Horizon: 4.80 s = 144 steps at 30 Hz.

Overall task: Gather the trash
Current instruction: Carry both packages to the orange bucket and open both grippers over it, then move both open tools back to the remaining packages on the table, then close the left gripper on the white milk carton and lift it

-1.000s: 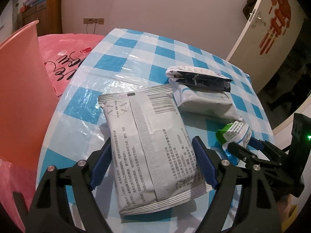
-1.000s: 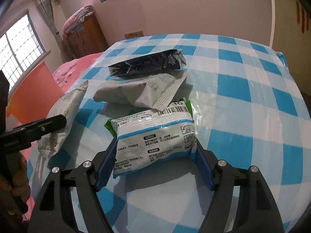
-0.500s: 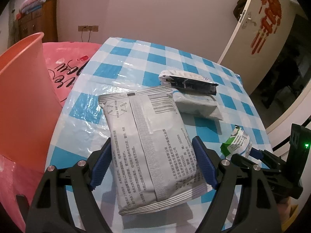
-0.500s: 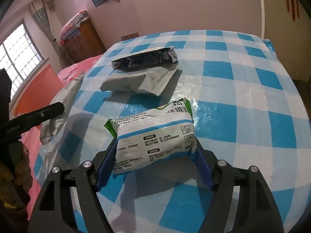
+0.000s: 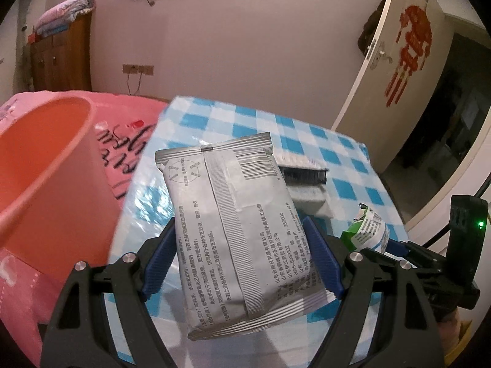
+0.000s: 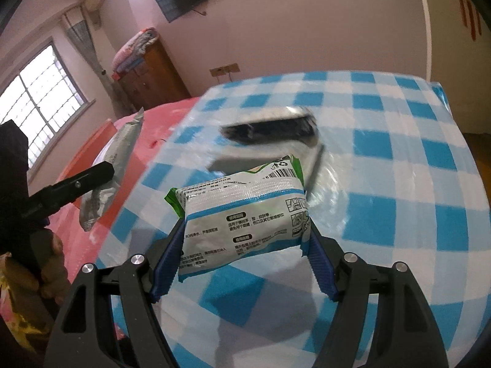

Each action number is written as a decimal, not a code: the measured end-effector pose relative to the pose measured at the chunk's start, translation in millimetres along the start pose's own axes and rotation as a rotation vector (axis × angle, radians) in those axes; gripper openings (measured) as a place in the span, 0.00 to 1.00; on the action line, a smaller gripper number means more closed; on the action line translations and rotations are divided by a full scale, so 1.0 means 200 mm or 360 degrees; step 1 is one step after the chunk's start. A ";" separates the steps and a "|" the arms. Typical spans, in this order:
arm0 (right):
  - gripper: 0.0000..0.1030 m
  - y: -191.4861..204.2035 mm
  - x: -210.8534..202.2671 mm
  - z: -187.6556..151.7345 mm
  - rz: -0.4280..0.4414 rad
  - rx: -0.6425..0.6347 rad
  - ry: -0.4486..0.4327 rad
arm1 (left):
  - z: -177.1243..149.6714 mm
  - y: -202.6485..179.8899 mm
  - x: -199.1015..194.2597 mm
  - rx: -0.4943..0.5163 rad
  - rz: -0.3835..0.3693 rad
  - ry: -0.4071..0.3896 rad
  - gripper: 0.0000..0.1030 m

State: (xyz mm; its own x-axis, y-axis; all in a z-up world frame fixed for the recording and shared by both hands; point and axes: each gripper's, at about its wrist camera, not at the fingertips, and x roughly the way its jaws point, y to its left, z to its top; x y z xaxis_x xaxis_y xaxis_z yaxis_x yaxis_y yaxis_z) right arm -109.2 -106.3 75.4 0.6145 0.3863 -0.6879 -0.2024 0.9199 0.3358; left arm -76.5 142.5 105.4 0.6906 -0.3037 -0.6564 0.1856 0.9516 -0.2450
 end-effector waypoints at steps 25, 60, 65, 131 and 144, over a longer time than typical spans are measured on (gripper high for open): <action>0.71 1.19 0.36 0.58 0.0519 -0.0616 0.0011 | 0.18 0.90 -0.46 -0.0407 0.0577 -0.0301 0.78; 0.89 0.89 0.28 0.42 0.0356 -0.0299 -0.0139 | 0.13 0.72 -0.47 -0.0270 0.0515 -0.0378 0.86; 0.91 0.77 0.22 0.39 0.0311 -0.0233 -0.0167 | 0.12 0.61 -0.45 -0.0215 0.0457 -0.0370 0.86; 0.92 -0.59 0.06 0.13 -0.0065 0.0521 -0.0309 | 0.23 -0.39 0.50 0.0400 0.0121 0.0117 0.86; 0.92 -0.67 0.10 0.10 -0.0056 0.0499 -0.0286 | 0.20 -0.38 0.91 0.0223 0.0087 0.0391 0.86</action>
State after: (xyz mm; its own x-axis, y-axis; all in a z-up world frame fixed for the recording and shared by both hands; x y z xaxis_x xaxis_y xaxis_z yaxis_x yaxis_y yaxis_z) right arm -55.1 -222.9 29.6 0.7469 0.3113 -0.5876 0.0475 0.8564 0.5141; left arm 63.6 16.6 32.7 0.5154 -0.2377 -0.8233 0.2595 0.9589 -0.1144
